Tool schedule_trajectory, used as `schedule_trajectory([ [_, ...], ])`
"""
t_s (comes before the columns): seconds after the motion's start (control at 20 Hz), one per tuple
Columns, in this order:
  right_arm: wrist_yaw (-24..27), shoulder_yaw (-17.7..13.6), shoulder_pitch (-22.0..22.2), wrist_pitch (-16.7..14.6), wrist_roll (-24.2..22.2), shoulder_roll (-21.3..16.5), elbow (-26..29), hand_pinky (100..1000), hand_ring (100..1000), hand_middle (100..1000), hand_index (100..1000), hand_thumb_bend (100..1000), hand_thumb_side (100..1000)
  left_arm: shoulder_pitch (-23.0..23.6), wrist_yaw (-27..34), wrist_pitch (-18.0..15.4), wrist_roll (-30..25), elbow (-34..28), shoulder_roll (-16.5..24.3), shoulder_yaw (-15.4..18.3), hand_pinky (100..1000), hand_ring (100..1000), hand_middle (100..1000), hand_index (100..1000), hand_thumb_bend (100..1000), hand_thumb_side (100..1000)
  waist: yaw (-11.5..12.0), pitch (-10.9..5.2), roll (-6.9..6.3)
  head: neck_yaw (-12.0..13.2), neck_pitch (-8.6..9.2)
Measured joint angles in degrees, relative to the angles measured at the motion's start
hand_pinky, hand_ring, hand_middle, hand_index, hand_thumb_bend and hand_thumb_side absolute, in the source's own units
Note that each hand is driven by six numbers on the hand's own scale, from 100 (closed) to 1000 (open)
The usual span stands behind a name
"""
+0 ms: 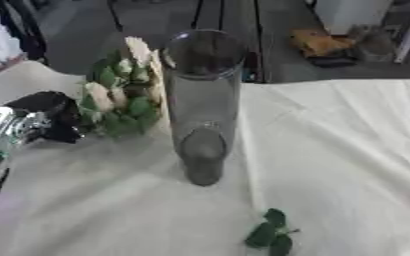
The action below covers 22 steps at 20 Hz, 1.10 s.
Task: Arrange flowers into the vase.
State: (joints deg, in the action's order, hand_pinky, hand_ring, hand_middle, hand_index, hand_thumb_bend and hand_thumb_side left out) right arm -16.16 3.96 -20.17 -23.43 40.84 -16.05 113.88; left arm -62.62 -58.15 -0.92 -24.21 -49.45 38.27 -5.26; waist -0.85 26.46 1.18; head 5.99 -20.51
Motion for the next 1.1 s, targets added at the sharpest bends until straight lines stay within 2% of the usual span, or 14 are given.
schedule_trajectory([
  [0.15,0.2,0.0,0.0,0.0,0.0,0.2,0.0,640,681,546,751,100,1000,-0.1,-0.3,0.2,-0.1,0.2,0.0,0.1,311,341,461,633,100,543,-0.1,0.0,-0.01,0.0,0.0],
  [0.4,0.5,0.2,0.0,0.3,-0.3,0.2,0.0,642,681,544,752,100,1000,-0.1,-0.4,0.7,0.9,0.2,-0.3,0.2,100,110,262,409,100,560,-0.2,0.05,-0.1,0.0,0.0],
  [0.6,0.7,0.3,0.0,0.4,-0.4,0.3,0.0,643,681,543,752,100,1000,0.0,-1.0,1.9,5.3,0.2,-0.5,0.2,100,100,100,242,100,530,-0.4,0.35,-0.14,0.0,0.0],
  [0.85,1.4,0.3,-0.2,0.4,-0.4,0.3,0.0,643,680,540,750,100,1000,0.3,-2.8,3.5,13.1,0.5,-1.2,-0.1,100,100,100,124,100,513,-0.7,0.74,-0.19,0.2,0.01],
  [1.1,1.8,0.3,-0.5,0.3,-0.5,0.3,0.0,646,680,538,749,100,1000,0.5,-5.2,4.2,19.9,1.5,-1.5,-0.1,100,100,100,100,174,603,-1.0,1.04,-0.2,0.5,0.25],
])
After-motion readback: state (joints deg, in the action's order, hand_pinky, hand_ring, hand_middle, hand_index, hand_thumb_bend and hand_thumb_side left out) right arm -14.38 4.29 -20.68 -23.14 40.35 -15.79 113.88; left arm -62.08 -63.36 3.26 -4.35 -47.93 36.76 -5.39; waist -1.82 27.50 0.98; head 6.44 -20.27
